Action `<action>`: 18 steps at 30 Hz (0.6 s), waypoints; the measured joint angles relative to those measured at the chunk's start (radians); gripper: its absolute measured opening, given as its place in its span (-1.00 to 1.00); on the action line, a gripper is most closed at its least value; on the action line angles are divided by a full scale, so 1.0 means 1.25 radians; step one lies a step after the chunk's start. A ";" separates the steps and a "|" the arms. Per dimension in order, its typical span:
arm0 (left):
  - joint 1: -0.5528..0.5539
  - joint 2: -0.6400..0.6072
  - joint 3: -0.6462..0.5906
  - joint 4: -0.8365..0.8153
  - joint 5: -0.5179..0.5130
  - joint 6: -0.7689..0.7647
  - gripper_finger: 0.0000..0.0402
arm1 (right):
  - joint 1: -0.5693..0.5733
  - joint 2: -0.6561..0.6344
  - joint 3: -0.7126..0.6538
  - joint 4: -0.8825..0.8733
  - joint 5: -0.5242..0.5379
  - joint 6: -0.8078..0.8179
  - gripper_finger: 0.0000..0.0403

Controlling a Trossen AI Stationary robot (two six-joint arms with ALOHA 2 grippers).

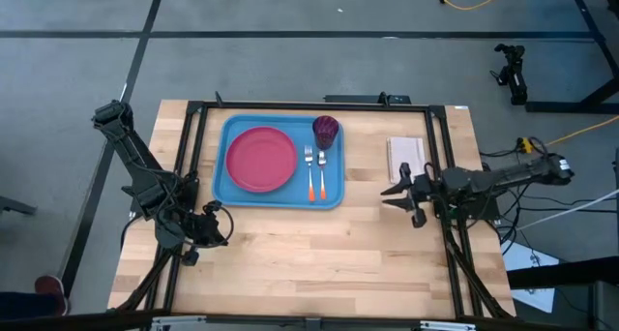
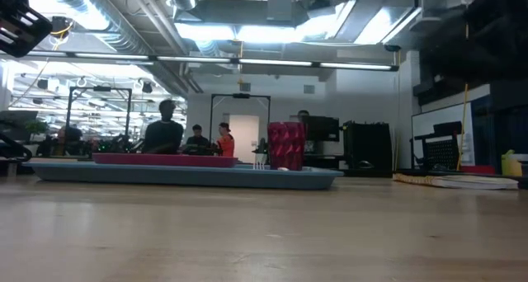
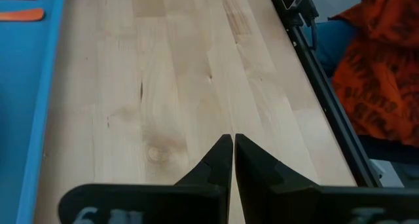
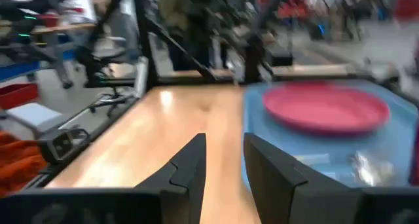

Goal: Pick and place plate/cup/fork/spoon on tray
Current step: Return to Home Position

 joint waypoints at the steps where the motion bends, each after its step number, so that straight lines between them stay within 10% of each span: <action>1: 0.000 0.000 0.000 0.000 0.000 0.000 -0.94 | -0.003 -0.024 0.000 -0.007 -0.019 -0.016 -0.46; 18: 0.000 0.000 0.000 0.001 -0.001 0.000 -0.94 | -0.007 -0.263 0.059 -0.309 0.000 -0.076 -0.46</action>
